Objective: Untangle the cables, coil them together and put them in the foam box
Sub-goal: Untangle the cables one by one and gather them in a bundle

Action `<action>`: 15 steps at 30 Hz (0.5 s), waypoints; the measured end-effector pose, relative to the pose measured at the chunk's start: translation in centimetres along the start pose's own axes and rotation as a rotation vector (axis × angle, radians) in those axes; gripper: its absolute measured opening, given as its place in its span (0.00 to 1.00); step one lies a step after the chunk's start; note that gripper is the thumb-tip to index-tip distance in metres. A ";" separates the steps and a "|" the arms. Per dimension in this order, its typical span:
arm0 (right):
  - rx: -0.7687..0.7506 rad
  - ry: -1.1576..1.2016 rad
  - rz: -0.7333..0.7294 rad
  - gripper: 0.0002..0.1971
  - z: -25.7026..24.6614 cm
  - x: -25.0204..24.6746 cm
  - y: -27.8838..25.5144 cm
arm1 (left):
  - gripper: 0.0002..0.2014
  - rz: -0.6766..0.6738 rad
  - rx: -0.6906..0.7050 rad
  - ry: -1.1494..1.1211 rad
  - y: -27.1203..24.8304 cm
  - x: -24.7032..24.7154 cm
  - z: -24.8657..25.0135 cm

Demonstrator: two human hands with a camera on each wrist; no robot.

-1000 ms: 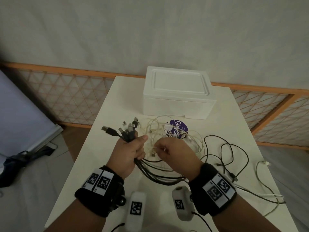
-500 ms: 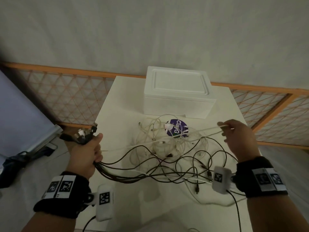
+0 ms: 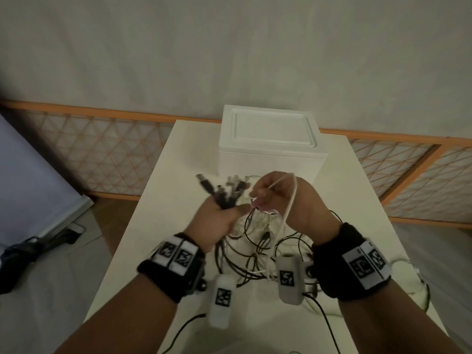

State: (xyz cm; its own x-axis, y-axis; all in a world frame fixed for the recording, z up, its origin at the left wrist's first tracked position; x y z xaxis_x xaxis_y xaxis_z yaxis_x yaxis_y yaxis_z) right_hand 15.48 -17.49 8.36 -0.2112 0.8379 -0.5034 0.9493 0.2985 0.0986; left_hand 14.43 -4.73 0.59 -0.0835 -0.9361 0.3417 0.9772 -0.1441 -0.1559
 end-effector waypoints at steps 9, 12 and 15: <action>-0.198 0.094 0.740 0.18 -6.3 -12.9 -3.8 | 0.10 -0.061 -0.215 0.490 7.0 2.6 -8.4; -0.324 0.093 0.959 0.10 -7.0 -15.9 -6.8 | 0.13 -0.011 -0.272 0.753 8.8 0.1 -10.3; -0.405 -0.233 1.054 0.15 -7.2 -18.8 -8.1 | 0.14 0.192 -0.343 0.656 9.4 -3.8 -11.5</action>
State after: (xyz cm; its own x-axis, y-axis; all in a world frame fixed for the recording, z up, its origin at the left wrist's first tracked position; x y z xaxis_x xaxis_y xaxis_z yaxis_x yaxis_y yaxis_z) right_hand 10.08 -32.35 23.18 0.7307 0.6662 -0.1494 0.4755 -0.3395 0.8116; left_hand 21.74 -6.18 -12.83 -0.1220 -0.9381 -0.3241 0.8798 0.0489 -0.4728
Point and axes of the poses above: each hand's wrist, its own y-axis towards the middle knuckle, its own x-axis out of the palm, z = x × y, the point moved 10 cm from there along y, towards the middle knuckle, and after that the axes turned 11 degrees about -y, right-handed, at the moved point
